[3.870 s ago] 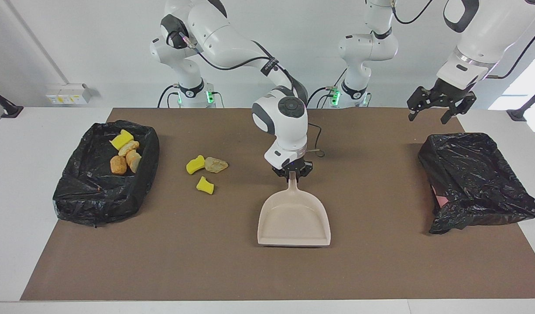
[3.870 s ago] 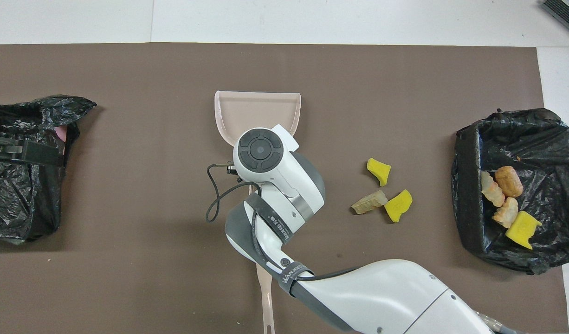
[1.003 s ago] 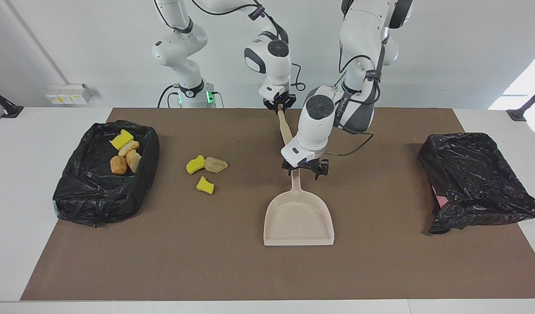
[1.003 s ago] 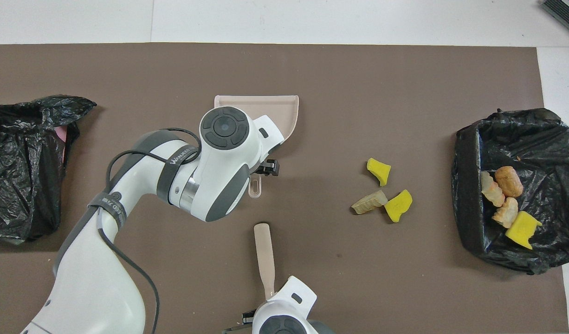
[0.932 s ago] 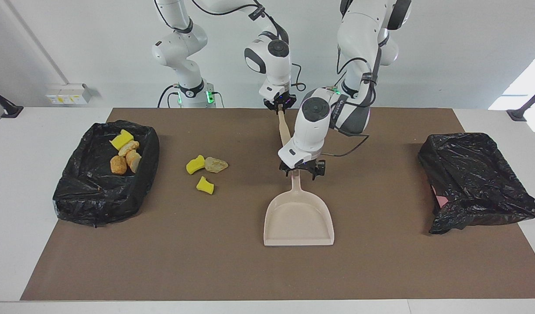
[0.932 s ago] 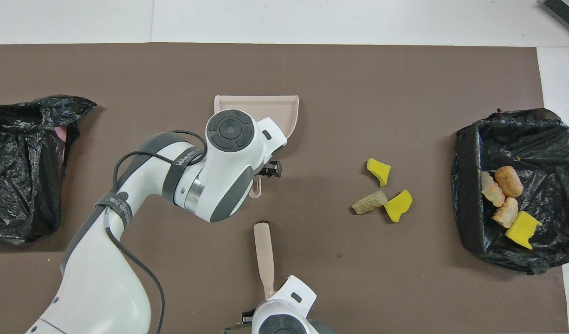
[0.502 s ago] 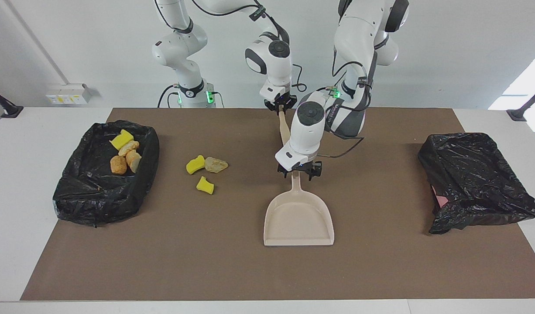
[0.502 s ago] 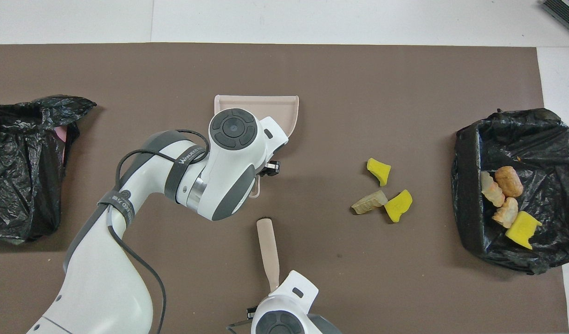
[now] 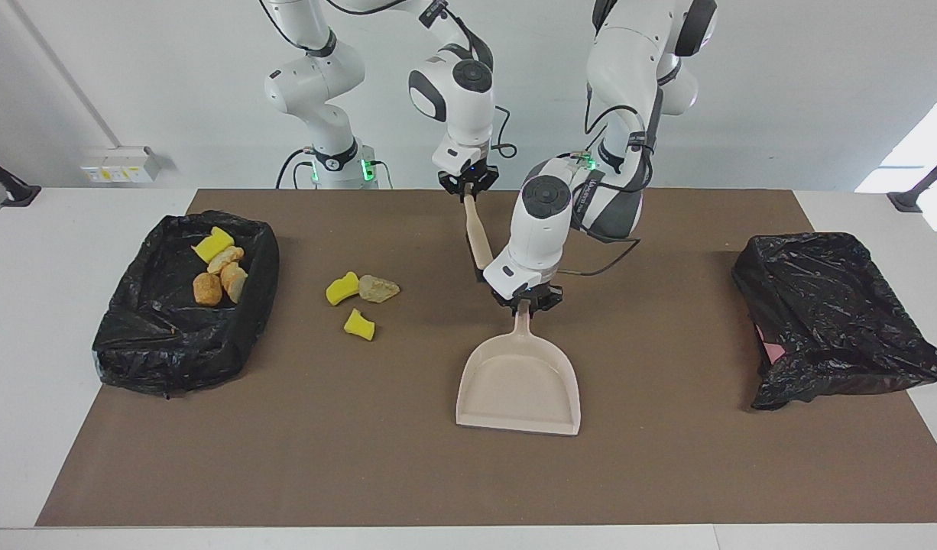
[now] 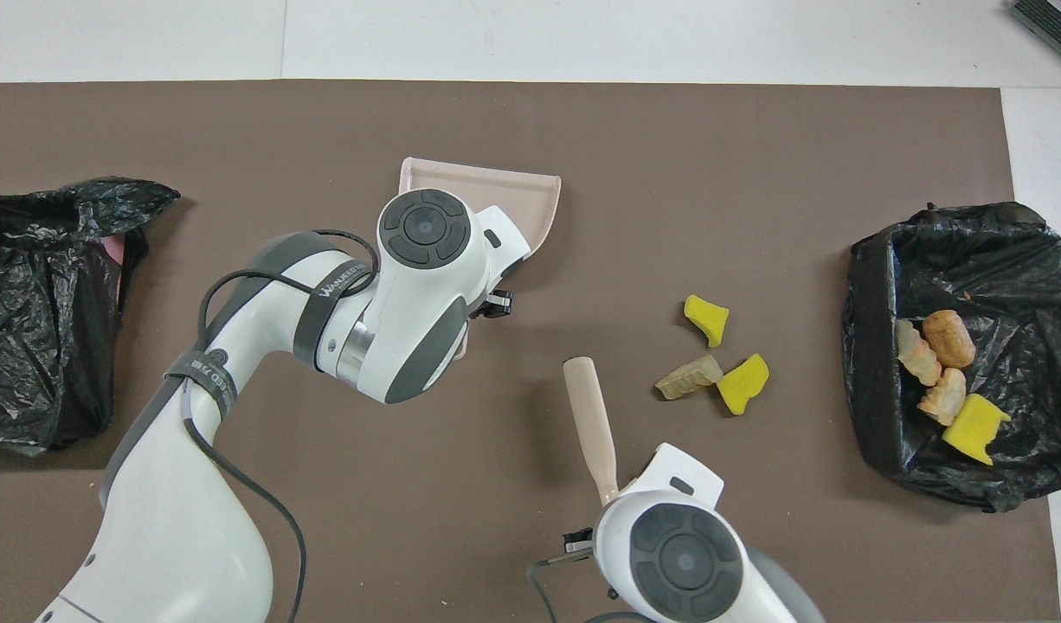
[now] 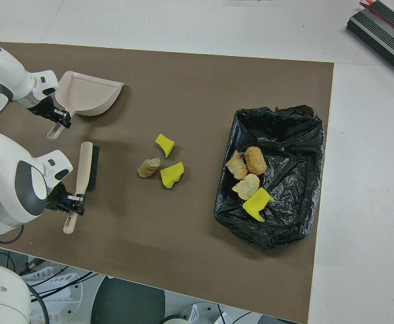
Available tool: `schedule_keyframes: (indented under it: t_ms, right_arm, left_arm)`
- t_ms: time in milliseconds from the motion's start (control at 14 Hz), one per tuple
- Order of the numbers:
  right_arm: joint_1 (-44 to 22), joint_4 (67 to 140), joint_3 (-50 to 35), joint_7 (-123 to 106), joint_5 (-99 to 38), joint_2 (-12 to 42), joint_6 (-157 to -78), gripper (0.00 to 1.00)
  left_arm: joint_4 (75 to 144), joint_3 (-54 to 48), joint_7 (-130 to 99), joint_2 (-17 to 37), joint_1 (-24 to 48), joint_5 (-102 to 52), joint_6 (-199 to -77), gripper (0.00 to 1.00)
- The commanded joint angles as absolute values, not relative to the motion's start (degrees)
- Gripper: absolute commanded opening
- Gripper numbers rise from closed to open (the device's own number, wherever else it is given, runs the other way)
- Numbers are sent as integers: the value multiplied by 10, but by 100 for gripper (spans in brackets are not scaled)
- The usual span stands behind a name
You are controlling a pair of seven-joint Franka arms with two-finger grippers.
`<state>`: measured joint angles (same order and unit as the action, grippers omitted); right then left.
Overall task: Sweep and dump trash in bin
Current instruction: 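Move the dustpan toward the sponge pile while the right gripper brings the brush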
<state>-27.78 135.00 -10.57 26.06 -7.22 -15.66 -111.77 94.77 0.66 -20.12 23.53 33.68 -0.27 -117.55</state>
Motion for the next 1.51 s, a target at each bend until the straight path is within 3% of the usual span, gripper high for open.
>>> schedule_keyframes:
  t_ms: [0,287,430,645,860,1075,1433]
  right_arm:
    - [-151,1354,-111,168,-63,-204,-1077,0]
    - [-11,1356,-112,92,-9,-187,-1085,0]
    - [18,1361,-113,62,49,-158,-1094,0]
    - [23,1363,-112,62,77,-96,-1134,0]
    - [29,1367,-115,65,76,-69,-1164,0]
    - [-14,1367,-115,83,62,-47,-1175,0]
    - [-62,1365,-116,86,-29,-14,-1206,0]
  left_arm:
    - [939,11,-138,199,325,8,-1117,0]
    - [940,11,23,165,303,8,-1051,0]
    - [942,12,102,162,301,22,-1034,0]
    - [944,14,229,161,298,40,-1028,0]
    - [947,14,365,160,287,41,-1022,0]
    - [961,13,468,149,292,104,-1018,0]
    - [1088,13,510,84,305,109,-1068,0]
